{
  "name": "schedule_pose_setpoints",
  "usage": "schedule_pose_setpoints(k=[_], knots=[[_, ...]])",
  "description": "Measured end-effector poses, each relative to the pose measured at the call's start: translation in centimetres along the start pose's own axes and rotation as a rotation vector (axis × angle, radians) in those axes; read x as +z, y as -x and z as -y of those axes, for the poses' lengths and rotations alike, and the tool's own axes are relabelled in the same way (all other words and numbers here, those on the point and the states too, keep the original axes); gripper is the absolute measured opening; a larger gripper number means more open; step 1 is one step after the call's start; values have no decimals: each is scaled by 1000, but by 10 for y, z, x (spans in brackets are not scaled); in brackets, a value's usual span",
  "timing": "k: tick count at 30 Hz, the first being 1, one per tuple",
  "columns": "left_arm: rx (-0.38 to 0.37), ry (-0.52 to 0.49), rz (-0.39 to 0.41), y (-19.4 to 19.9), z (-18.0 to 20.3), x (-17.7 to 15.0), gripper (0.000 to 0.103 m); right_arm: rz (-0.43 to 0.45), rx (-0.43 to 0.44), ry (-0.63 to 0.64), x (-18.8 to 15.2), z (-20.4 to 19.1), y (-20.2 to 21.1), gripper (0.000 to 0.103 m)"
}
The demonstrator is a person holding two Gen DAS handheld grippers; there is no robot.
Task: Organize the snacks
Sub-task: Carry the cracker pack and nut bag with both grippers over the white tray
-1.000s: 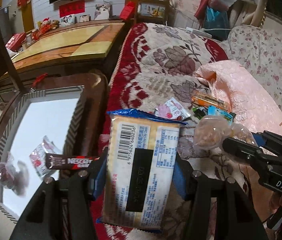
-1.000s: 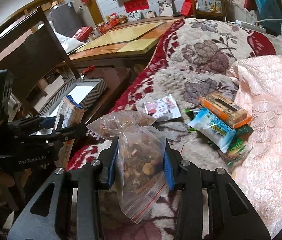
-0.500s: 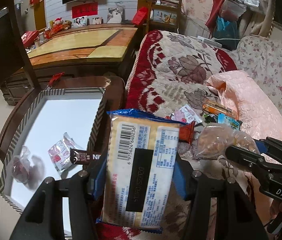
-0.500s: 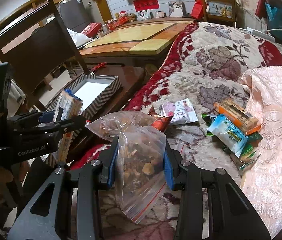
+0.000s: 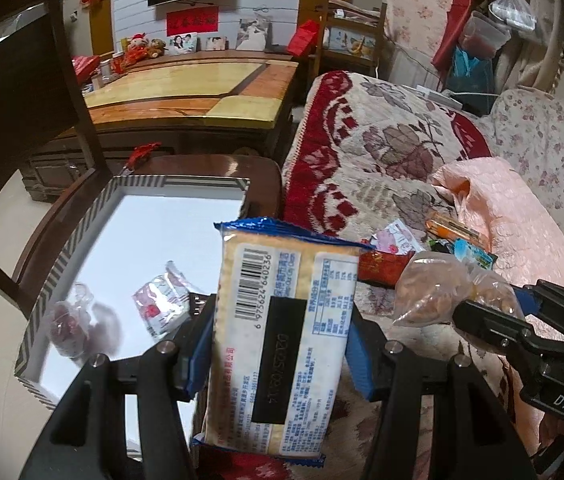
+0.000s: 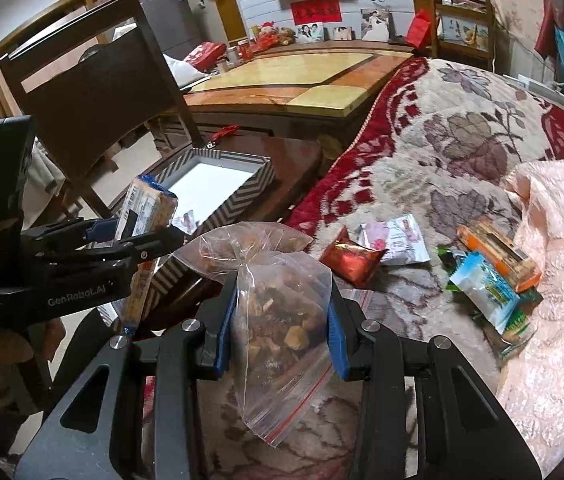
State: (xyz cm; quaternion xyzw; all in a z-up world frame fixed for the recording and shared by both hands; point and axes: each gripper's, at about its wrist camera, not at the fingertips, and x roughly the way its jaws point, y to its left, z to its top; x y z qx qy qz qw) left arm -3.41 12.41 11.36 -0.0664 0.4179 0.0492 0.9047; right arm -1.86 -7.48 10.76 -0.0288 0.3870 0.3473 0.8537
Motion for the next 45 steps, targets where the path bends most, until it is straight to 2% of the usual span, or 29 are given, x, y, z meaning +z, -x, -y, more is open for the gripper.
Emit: schedule_pose_setpoints(k=[24,45], knots=[[94,109,21,10,-62,-3,59,-23,49,118,26,-56,-28,37],[177,200,4,0,-120,-6,59,-67,88,209,49,-98,-73,37]])
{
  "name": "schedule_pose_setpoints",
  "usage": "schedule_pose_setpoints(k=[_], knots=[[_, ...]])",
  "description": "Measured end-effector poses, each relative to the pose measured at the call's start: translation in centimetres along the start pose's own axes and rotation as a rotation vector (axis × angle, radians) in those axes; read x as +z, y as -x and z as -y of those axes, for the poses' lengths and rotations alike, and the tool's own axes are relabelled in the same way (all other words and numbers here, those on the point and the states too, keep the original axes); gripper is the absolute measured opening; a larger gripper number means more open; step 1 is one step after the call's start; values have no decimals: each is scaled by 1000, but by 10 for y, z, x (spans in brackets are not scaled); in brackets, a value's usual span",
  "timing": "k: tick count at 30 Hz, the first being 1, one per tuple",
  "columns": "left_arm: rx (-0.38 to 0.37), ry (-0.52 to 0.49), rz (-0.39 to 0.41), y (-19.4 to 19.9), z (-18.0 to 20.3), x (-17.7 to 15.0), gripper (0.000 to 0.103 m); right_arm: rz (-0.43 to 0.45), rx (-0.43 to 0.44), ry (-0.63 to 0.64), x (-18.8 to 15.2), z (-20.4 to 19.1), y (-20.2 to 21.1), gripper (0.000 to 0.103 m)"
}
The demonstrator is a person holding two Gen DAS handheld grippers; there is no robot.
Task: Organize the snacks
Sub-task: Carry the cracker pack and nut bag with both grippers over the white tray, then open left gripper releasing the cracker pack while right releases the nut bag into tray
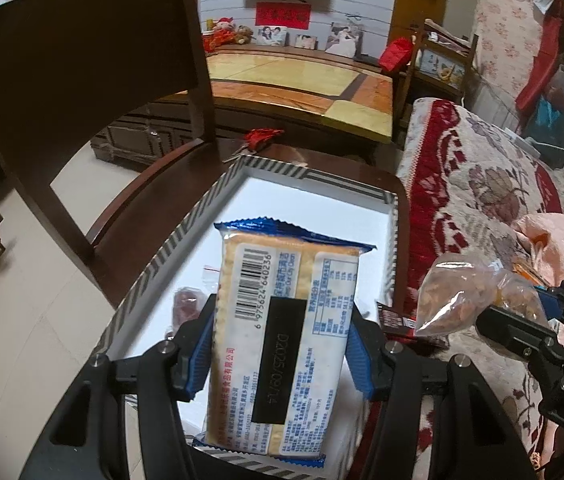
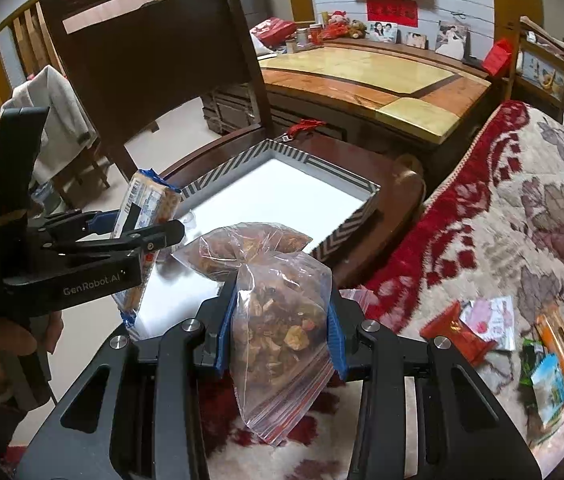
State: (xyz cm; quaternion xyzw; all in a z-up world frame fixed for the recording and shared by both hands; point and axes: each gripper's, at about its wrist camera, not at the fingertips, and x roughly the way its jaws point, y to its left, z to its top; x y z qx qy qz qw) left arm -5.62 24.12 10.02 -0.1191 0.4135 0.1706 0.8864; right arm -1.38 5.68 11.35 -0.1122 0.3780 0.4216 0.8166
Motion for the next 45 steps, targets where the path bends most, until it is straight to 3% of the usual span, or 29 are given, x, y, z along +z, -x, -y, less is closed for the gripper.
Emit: schedule_pose_setpoints(k=[23,45], knots=[[55,59,-47,-31,-34,5,59,-64,34,32,35,-11,-61,37],[125,33,-76,-70,-21,13,59,-165,12,45,60,-8,-148,37]])
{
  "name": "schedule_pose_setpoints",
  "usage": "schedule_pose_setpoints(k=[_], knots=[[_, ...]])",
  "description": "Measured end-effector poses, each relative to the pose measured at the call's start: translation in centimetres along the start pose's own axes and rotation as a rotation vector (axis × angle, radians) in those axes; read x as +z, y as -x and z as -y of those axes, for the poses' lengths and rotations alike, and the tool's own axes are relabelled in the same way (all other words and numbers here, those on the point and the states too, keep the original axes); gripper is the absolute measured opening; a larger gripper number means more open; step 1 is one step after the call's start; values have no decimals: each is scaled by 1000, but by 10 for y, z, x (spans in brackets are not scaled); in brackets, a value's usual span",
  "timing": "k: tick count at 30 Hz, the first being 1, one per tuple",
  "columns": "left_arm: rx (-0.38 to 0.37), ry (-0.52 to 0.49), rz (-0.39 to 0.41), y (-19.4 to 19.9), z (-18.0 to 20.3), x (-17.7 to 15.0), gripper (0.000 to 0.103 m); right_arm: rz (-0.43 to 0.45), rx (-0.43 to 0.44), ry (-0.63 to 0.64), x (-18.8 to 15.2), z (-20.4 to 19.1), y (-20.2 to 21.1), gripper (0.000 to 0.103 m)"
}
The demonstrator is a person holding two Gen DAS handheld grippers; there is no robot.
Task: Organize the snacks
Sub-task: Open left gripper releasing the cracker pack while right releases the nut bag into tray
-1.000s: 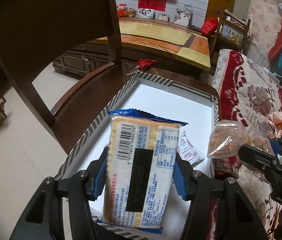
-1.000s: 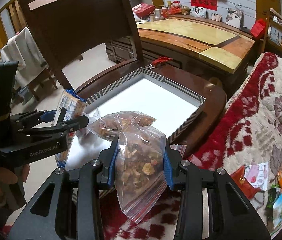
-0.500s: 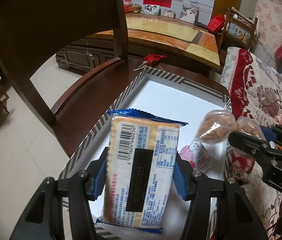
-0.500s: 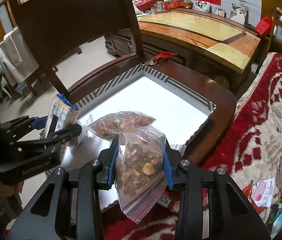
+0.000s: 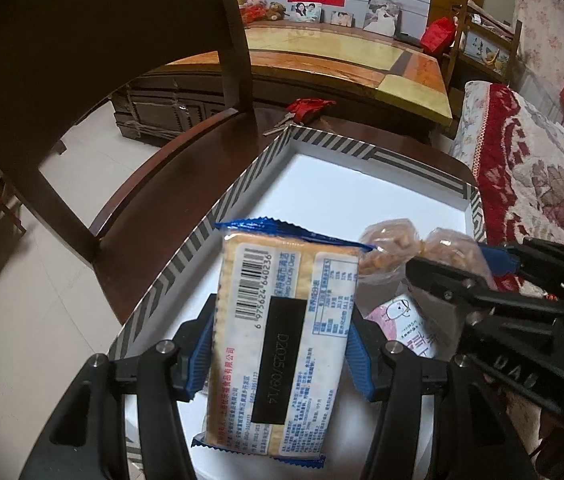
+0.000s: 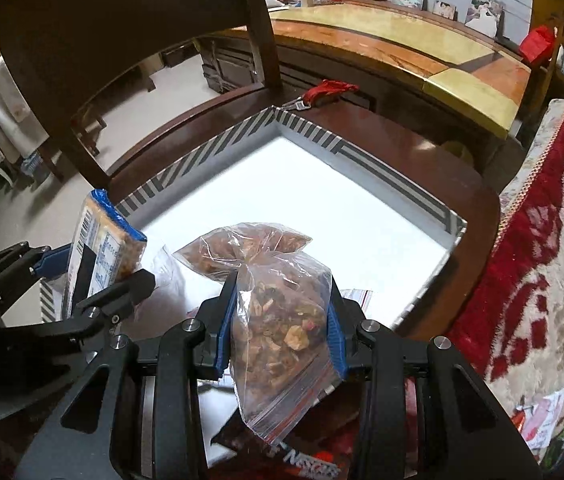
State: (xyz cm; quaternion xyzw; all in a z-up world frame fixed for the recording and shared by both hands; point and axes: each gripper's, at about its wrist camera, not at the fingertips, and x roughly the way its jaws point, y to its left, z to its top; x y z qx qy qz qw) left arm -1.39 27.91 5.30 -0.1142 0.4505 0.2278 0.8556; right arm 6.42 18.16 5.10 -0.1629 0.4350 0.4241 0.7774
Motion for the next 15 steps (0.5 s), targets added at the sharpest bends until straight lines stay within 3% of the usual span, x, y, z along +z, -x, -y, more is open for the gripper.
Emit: schedule_pose_setpoints(k=[9,15], knots=[[41,20,-20,-8,0,0,63,-35,6,-5,-4,4,-13,40],[60,41,-22,-7,-4,-1,80,-44,-6,-2,-4,5,-12,41]])
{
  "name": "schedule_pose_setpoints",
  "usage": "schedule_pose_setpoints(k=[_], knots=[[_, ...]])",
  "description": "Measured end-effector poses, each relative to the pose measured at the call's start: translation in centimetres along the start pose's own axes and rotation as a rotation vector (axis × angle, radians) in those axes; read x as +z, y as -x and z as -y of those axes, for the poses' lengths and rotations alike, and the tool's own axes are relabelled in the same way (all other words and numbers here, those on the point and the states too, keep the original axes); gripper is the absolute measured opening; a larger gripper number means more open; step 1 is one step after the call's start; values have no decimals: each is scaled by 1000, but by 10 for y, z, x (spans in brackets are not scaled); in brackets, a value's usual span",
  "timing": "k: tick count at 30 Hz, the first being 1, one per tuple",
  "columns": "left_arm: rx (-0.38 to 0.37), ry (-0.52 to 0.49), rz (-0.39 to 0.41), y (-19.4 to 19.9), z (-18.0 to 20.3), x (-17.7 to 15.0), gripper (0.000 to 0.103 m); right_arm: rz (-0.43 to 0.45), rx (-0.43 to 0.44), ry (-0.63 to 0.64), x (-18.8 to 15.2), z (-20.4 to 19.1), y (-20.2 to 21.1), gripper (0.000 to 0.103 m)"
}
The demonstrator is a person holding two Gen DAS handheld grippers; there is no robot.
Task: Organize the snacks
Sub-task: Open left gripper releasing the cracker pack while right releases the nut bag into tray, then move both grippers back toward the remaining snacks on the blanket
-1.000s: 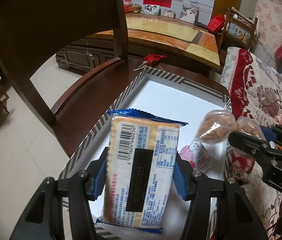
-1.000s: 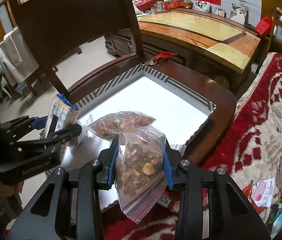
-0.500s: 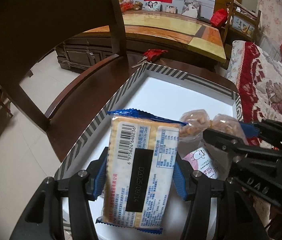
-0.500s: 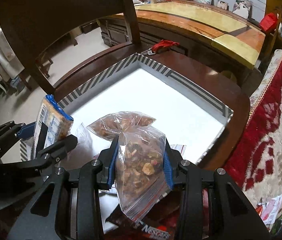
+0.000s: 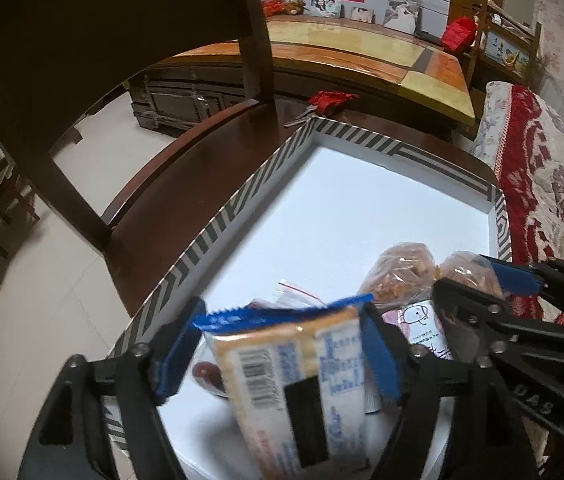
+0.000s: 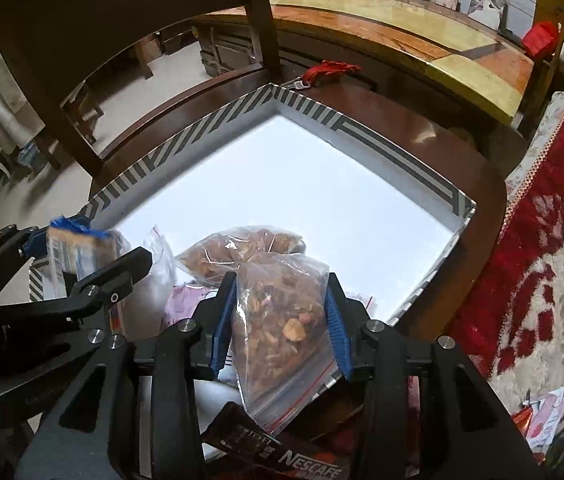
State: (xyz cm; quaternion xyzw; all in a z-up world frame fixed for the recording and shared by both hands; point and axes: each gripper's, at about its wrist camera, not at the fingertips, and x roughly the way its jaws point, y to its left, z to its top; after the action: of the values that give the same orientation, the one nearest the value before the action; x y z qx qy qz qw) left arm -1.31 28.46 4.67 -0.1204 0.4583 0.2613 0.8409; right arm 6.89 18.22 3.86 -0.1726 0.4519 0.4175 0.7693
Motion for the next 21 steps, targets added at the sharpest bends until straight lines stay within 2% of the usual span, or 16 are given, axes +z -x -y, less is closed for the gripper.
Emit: schedule_pose_setpoints(k=[9,21], knots=[[-7,24,13,14,-3,-4,88,62,17,-35,-6,7,31,41],[-43,-14,48,45,18,-15,89,102,-6,-93,-39,30,72,41]])
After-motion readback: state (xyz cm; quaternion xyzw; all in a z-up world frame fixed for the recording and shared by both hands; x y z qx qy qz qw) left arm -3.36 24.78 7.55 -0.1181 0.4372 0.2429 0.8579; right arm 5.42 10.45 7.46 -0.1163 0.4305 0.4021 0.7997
